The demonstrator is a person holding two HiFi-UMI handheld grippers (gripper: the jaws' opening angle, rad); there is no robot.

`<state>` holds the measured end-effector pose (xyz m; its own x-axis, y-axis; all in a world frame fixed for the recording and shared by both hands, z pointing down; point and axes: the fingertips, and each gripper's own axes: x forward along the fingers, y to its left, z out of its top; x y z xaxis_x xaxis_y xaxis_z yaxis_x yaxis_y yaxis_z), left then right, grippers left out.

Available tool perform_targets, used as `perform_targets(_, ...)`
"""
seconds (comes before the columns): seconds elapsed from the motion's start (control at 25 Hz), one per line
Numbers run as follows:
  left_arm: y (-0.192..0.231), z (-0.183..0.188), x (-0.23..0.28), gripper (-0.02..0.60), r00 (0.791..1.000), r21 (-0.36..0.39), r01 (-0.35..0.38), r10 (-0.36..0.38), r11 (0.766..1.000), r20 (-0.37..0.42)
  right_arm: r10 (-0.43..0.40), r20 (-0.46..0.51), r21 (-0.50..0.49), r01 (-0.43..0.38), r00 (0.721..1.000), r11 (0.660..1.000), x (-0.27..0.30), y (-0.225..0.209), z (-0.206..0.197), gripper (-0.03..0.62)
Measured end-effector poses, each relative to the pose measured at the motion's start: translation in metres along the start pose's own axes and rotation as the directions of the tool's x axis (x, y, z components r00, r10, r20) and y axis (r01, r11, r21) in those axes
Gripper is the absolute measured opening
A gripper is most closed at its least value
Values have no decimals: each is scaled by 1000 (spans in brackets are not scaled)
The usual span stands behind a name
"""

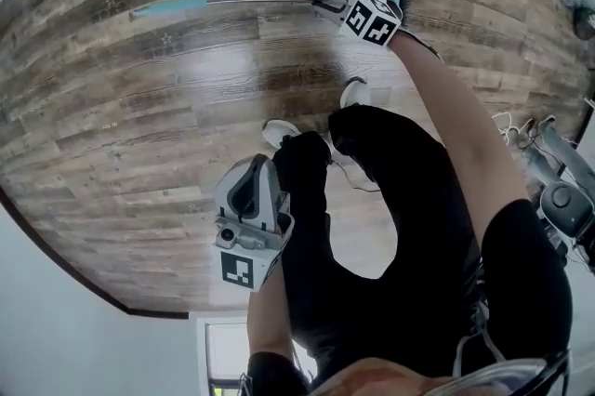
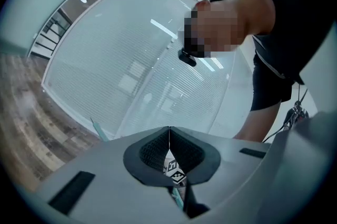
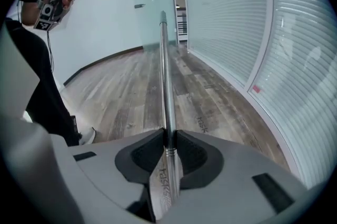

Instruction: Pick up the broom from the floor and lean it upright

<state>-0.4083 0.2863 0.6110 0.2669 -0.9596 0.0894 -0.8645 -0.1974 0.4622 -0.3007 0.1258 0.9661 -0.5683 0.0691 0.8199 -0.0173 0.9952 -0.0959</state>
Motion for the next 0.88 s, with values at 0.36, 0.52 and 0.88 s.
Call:
perform_targets(0.36,-89,83,-7,20,995,43,104,-104,994,-6,-223,117,281,183,968,942,-131,16,23,84)
perform_targets(0.52,-116,113,-9,20,992,58,125,-123,990,-22,-308,165,412,218,937,885,-186,29,34,84)
perform_targets(0.88,-189,188,-6,20,982,120,185,-177,975,-71,-528,293,617,264,797,742,-336,75,101,83)
